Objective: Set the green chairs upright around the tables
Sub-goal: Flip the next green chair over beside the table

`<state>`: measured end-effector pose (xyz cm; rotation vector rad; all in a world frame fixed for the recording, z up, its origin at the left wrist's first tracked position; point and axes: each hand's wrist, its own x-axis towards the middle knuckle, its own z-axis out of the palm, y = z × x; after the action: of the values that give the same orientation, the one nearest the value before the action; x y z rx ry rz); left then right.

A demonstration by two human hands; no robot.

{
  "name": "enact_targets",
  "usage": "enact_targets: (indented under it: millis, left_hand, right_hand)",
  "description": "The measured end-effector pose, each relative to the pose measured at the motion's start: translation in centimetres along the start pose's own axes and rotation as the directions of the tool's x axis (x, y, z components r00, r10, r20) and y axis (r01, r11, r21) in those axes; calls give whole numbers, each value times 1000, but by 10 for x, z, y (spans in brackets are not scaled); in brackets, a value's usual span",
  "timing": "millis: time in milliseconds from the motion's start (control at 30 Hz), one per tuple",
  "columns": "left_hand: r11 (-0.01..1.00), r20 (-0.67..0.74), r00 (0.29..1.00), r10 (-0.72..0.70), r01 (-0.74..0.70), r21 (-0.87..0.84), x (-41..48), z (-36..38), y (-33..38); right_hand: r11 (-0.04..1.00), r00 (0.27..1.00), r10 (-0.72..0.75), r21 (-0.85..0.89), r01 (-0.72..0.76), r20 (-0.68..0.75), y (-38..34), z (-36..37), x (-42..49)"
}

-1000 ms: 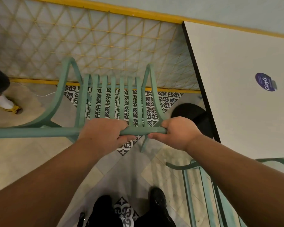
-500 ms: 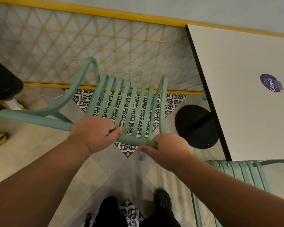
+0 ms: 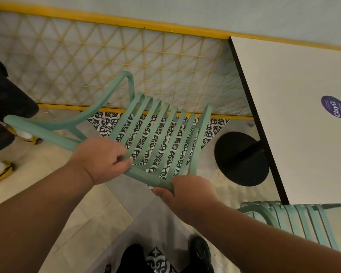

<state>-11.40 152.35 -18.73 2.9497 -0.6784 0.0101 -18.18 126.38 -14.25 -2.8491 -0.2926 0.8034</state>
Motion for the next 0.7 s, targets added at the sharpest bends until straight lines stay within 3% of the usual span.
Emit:
enact_targets:
  millis: [267,400,467,533,600,667,700]
  left_hand:
    - [1000,59,998,2,-3,28,4,-8,-22]
    - [993,94,988,-119,116,37,4,-17,-16]
    - [971,46,970,-238,236,36,2,-17,-5]
    - [879,-39,880,-474,470,-81,-1,-19,11]
    - [671,-25,690,-723,693,-263,-2,-24,26]
    - [519,26,561,-827,781,-347,2,-29,36]
    - [501,45,547,-836,794,-346,5,-30,40]
  right_hand:
    - [998,999,-43,44,42,31,-22,0,2]
    - [998,996,-58,21,57,68,-15,-4,7]
    - [989,991,-68,139,51,119,-3,-11,13]
    - [968,990,-82,246,52,115,16,-18,23]
    - [971,992,-97,225,77,78,36,-24,38]
    - [982,990,-131,144,123,48,49,-28,55]
    - [986,989,-145,90,141,39,54,-29,64]
